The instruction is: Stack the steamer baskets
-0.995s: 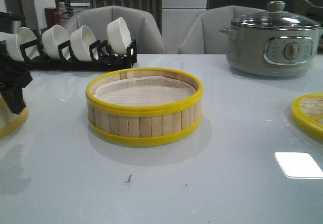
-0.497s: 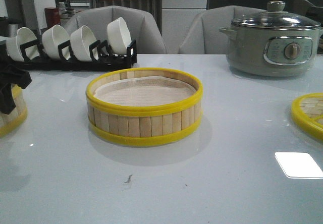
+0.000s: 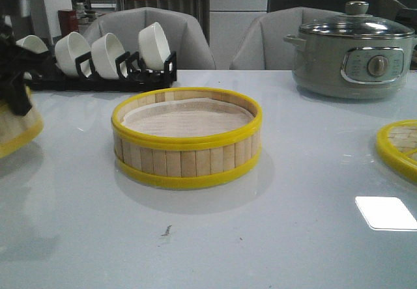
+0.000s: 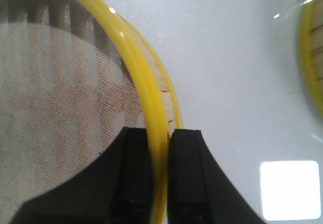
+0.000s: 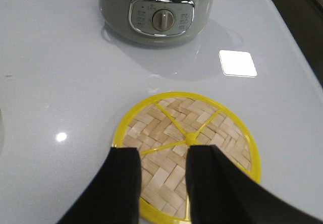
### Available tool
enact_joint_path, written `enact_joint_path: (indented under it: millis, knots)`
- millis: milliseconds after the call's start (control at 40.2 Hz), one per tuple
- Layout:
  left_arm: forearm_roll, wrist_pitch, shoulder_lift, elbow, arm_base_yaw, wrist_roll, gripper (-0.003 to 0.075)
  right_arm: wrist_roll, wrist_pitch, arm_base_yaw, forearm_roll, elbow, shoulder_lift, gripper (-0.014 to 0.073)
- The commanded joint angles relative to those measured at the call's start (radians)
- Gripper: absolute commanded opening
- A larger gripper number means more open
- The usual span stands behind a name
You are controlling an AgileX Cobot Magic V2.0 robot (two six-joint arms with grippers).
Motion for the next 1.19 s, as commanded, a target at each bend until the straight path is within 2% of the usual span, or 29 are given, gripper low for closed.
enact_joint_path:
  millis: [0,274,547,895,1169]
  knots:
    - [0.008,-0.006,-0.066,-0.129,-0.063,0.002,0.0094,0.000,-0.062,-0.004,-0.034,-0.038,-0.004,0.0344]
    - [0.005,0.061,-0.052,-0.343,-0.262,0.004,0.0094,0.000,-0.070,-0.004,-0.033,-0.038,-0.004,0.0344]
    - [-0.001,0.057,0.032,-0.467,-0.443,0.004,0.0094,0.000,-0.070,-0.004,-0.033,-0.038,-0.004,0.0344]
    - [-0.022,0.059,0.187,-0.604,-0.557,0.006,0.0094,0.000,-0.068,-0.004,-0.033,-0.038,-0.004,0.0344]
    - [-0.018,0.111,0.242,-0.636,-0.565,0.006,0.0094,0.000,-0.068,-0.004,-0.033,-0.038,-0.004,0.0344]
